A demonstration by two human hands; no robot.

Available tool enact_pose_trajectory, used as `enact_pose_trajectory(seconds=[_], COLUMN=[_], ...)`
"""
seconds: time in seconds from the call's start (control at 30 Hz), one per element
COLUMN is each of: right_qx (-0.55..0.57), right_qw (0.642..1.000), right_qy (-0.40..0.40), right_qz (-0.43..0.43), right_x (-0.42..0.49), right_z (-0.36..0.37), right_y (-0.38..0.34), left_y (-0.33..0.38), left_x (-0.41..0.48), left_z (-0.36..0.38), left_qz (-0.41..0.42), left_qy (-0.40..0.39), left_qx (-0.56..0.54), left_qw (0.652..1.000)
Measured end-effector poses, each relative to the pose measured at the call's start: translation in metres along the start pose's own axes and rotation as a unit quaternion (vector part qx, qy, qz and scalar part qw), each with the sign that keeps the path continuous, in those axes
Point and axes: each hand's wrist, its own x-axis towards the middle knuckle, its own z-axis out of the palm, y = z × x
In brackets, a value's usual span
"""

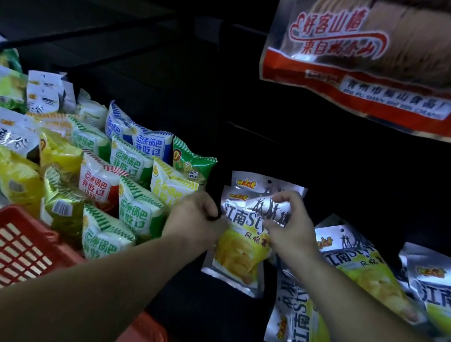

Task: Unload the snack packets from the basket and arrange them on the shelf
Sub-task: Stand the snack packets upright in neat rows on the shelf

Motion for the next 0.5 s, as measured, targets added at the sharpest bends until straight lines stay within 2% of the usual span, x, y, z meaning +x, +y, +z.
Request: enact_pose_trajectory(seconds=[0.1,0.17,0.23,0.33,0.5], right_qx=[0.002,-0.004,-0.015,-0.027,-0.056], right_qw=[1.000,1.000,0.999,0.998,0.996], right_qy=[0.018,0.031,0.038,0.055,0.056], right_qz=[0.003,-0.005,-0.015,-0.017,-0.029], right_x=[0.025,0.041,0.055,0.061,0.043], right_z=[0.008,0.018,0.027,0.030,0.020], right_y=[-0.003,-0.003,0.003,0.017,0.046], left_y=[0.005,0.002,-0.010,-0.032,-0.050], left_x=[0.005,0.011,0.016,0.011,0.008], left_z=[0.014,0.031,0.052,0.071,0.088], left_qz=[0.013,0.020,0.026,-0.014,-0.016], left_qy=[-0.148,-0.204,-0.210,-0.191,-0.200], left_qx=[0.045,0.058,0.050,-0.016,-0.064], left_qw=[0.988,0.977,0.976,0.981,0.977])
